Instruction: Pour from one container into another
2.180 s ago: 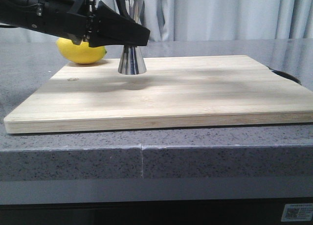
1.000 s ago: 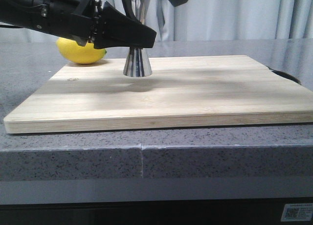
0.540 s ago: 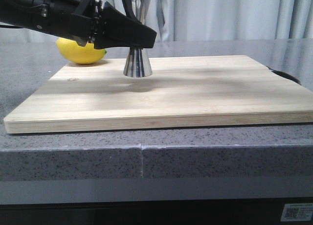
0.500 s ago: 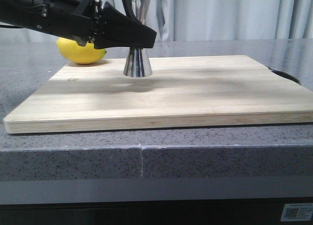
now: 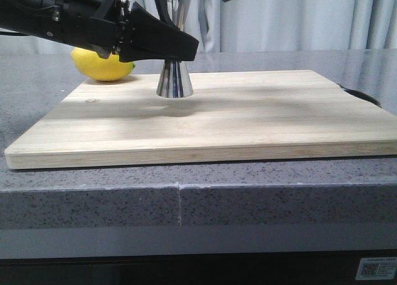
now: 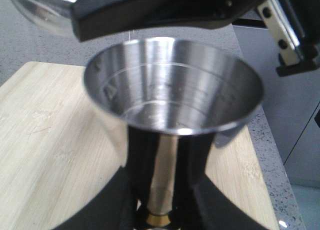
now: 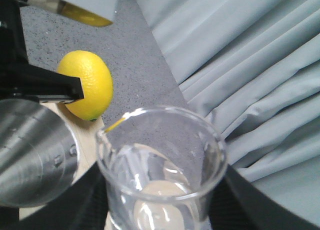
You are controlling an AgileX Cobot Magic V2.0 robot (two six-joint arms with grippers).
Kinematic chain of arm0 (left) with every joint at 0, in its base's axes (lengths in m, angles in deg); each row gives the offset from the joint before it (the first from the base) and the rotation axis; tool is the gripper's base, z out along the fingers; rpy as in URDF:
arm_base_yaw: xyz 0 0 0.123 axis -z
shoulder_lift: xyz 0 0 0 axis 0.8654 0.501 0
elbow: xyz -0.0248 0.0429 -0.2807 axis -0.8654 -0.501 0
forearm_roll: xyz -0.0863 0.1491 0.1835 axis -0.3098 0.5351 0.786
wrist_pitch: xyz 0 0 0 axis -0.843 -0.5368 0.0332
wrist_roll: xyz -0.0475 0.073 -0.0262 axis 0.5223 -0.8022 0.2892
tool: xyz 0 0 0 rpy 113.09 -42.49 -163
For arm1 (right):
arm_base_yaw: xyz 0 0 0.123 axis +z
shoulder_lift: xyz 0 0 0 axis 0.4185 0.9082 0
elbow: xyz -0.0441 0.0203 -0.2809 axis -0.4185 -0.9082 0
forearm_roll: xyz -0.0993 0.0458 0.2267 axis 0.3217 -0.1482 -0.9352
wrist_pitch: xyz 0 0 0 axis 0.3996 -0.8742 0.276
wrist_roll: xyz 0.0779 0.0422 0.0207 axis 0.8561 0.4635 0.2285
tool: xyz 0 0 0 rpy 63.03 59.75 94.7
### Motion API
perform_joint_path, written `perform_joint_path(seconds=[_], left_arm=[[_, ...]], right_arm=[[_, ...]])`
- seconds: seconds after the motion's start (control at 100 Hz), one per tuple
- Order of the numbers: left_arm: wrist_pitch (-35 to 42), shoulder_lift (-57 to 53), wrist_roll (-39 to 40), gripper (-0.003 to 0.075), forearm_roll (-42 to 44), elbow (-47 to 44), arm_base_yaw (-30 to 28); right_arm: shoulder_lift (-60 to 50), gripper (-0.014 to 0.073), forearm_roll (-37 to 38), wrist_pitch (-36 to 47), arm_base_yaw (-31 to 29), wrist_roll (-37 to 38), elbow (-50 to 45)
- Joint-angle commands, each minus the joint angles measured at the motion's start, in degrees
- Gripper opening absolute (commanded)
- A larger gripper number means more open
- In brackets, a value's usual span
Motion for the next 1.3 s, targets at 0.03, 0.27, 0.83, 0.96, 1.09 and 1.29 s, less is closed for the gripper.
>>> perform_joint_path(seconds=[0.03,0.27,0.83,0.96,1.09,1.29], left_arm=[[-5.6,-3.2,0.4,-0.0019,-4.3,1.6,0.6],[-5.5,-3.2,0.4,-0.0019,-4.3,1.6,0.6],[-5.5,-3.2,0.4,-0.0019,-4.3,1.6,0.6],[-5.5,-3.2,0.4,-0.0019,-4.3,1.6,0.6],[-5.5,-3.2,0.4,-0.0019,-4.3,1.6,0.6],[-5.5,-3.2,0.4,-0.0019,-4.3,1.6,0.6]], right_arm=[[-2.8,0.0247,0.1,2.8,-0.1,-0.1,2.4],[-3.8,0.0247,0.8,2.2,-0.1,-0.1,2.4],[-3.9,0.0247,3.1,-0.8,2.8,-0.1,2.4],[-3.9,0.0247,3.7,-1.6,2.8,-0.1,2.4],[-3.9,0.0247,4.1,-1.9,2.8,-0.1,2.4],[-3.9,0.0247,4.2,-1.9,2.8,-0.1,2.4]])
